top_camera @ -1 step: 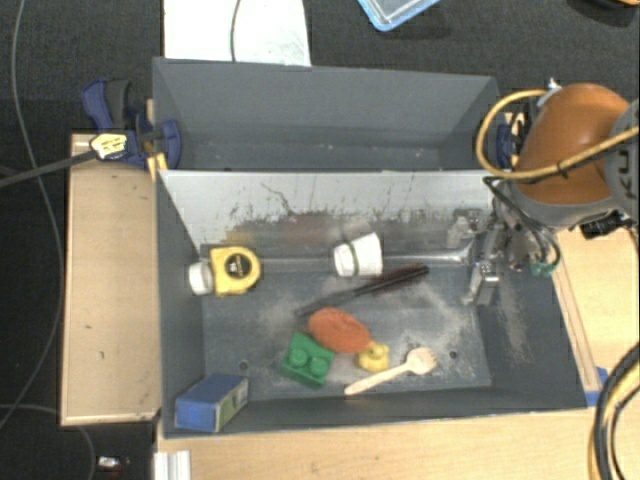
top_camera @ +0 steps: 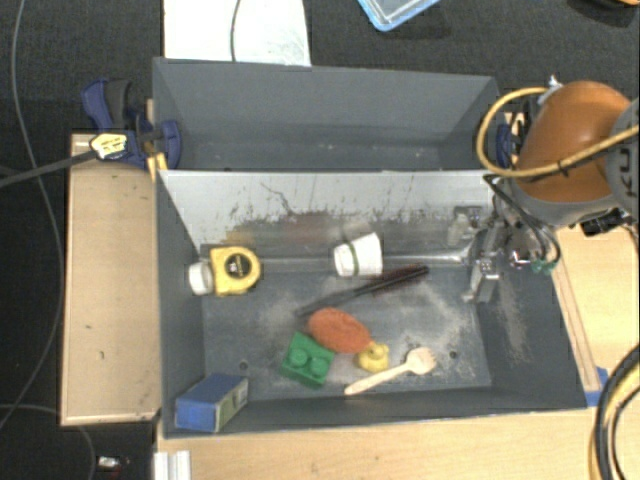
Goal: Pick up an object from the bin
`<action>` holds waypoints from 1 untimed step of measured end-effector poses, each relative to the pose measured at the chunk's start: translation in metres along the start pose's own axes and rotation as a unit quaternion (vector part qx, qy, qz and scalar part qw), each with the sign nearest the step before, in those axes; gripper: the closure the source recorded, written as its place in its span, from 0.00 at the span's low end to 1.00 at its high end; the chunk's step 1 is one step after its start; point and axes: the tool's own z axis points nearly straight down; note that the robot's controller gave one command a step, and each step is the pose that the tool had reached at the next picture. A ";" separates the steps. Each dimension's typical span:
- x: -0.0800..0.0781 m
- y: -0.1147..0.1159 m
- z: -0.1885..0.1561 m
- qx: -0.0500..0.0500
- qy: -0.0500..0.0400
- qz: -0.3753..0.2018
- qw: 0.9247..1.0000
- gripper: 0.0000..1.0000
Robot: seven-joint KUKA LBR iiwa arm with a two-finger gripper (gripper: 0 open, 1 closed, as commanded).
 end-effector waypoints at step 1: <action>0.013 0.009 0.056 0.000 -0.001 0.078 0.997 0.00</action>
Offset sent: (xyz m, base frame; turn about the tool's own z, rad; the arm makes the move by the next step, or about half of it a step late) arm -0.0230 0.0546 -0.0811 0.2923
